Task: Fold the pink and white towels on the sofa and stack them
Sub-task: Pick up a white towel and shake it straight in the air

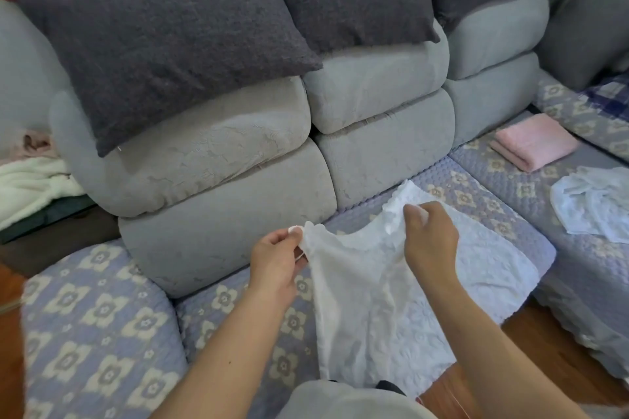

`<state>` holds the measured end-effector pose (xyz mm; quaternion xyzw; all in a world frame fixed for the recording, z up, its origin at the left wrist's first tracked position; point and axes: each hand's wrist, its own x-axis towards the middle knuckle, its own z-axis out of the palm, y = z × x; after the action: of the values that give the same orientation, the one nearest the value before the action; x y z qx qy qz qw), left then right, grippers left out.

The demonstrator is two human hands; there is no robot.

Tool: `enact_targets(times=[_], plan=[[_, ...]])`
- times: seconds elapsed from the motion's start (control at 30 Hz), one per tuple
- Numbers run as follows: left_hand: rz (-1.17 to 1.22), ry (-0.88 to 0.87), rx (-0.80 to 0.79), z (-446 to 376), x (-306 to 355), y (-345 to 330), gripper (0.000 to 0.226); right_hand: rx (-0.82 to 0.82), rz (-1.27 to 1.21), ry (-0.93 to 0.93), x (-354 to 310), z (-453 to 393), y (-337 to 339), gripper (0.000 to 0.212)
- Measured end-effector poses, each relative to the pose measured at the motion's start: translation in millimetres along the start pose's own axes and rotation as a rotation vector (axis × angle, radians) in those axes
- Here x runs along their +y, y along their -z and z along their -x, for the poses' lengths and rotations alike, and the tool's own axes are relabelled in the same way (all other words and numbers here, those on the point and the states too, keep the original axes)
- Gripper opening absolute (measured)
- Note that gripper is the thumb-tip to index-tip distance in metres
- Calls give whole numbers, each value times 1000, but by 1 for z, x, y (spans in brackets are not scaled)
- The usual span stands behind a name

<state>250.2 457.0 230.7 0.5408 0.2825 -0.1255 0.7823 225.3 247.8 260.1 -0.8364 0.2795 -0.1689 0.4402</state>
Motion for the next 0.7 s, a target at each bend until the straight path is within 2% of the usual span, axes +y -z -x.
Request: enact_targets(times=[0.13,0.23,0.33,0.5,0.6,0.7], plan=[[13,-14,-96,15,-6,-7,9,-233,-232,-81,-18,28,-18,14],[-22,-44,-148,26,-12,-12,10,-420,-303,-87,-26,58,-35,15],[-68,-76,-180,32,-16,-12,15,-484,-327,-129,-26,75,-44,19],[-154,-118,-189,42,-12,-8,16,-439,-309,-115,-20,81,-40,18],[-292,-205,-156,40,-12,-4,15,-242,-299,-107,-17,88,-39,17],[-427,-286,-167,40,-10,-2,13,-57,-357,-174,-20,92,-34,15]])
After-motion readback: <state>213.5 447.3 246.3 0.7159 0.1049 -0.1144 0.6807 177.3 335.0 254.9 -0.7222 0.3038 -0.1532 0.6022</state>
